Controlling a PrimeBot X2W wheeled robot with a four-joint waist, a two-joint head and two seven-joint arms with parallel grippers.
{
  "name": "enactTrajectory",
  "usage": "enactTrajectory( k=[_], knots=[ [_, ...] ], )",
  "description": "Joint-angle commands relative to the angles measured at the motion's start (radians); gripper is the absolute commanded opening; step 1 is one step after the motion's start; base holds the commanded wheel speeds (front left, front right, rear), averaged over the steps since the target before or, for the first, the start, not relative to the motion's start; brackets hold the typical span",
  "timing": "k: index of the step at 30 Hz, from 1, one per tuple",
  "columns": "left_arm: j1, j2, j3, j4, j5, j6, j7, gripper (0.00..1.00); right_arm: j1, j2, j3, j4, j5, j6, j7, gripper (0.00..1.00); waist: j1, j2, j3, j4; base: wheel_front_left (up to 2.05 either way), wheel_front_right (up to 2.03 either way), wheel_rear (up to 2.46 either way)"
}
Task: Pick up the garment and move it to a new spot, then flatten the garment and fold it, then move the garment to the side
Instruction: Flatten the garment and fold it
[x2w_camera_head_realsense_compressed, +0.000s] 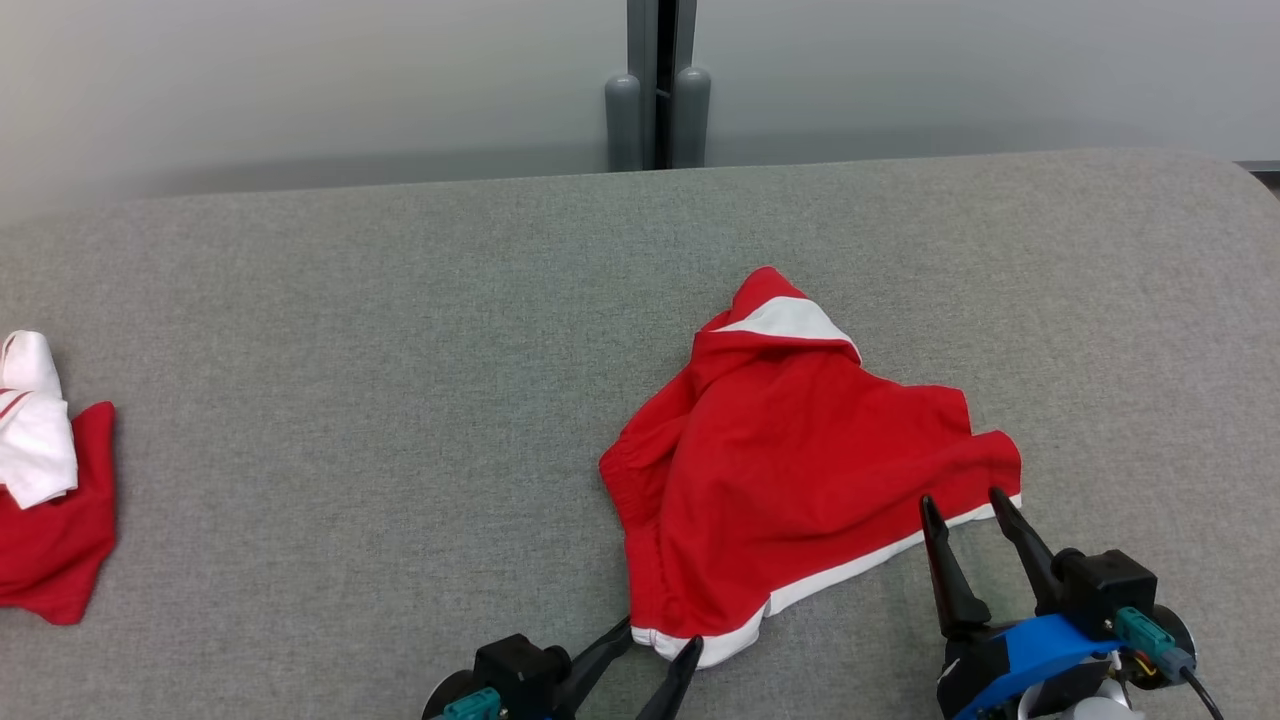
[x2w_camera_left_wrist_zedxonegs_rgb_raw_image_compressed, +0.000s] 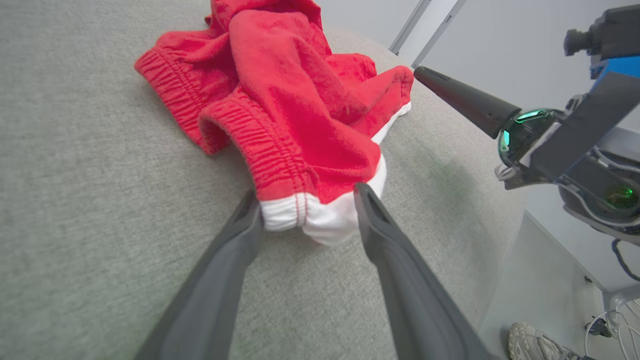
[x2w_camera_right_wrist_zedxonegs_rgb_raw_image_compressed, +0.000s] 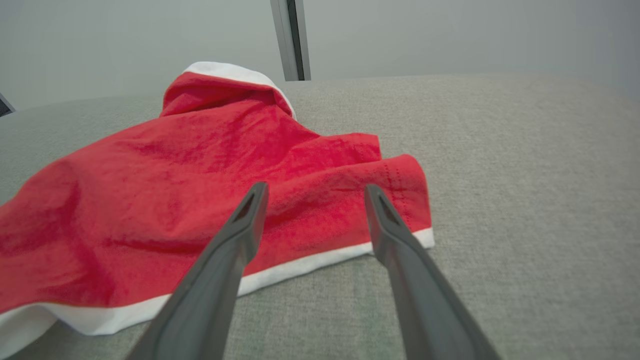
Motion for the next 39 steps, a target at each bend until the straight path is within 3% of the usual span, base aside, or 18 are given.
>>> enactTrajectory(
  k=[1,5,20,32,33,34,36,39],
  knots=[
    [-0.024,0.006,0.001,-0.003,-0.002,-0.001,-0.003,0.48,0.0,-0.001,0.002,0.0,0.007,0.0,0.0,1.0,-0.0001,0.0,0.0,0.0,0.0,0.0,0.0],
    [-0.024,0.004,0.004,-0.006,-0.003,-0.001,-0.003,0.0,0.002,-0.001,0.002,0.002,0.01,0.0,0.0,1.0,-0.0001,0.0,0.0,0.002,0.0,0.0,0.0],
    [0.059,-0.027,0.216,0.05,0.12,-0.001,-0.003,0.0,0.014,-0.002,-0.097,0.101,-0.031,0.0,0.0,1.0,-0.0001,0.0,-0.031,0.065,0.0,0.0,0.0],
    [0.071,-0.045,0.24,0.065,0.155,-0.001,-0.003,0.0,-0.061,-0.002,-0.179,0.268,-0.097,0.0,0.0,1.0,-0.0001,0.0,-0.011,0.095,0.0,0.0,0.0],
    [0.07,-0.045,0.239,0.065,0.155,-0.001,-0.003,0.0,-0.066,-0.001,-0.181,0.296,-0.098,0.0,0.002,0.86,-0.0001,0.0,-0.01,0.097,0.0,0.0,0.0],
    [0.069,-0.045,0.237,0.065,0.155,-0.001,-0.003,0.0,-0.072,-0.001,-0.18,0.322,-0.094,0.0,0.003,0.46,-0.0001,0.0,-0.008,0.098,0.0,0.0,0.0],
    [0.065,-0.045,0.237,0.064,0.149,-0.001,-0.003,0.0,-0.085,-0.001,-0.174,0.349,-0.078,0.0,0.005,0.0,-0.0001,0.0,-0.003,0.099,0.0,0.0,0.0],
    [0.06,-0.04,0.234,0.06,0.144,-0.001,-0.003,0.0,-0.097,0.001,-0.161,0.349,-0.045,0.0,0.005,0.0,-0.0001,0.0,-0.002,0.098,0.0,0.0,0.0]
  ],
)
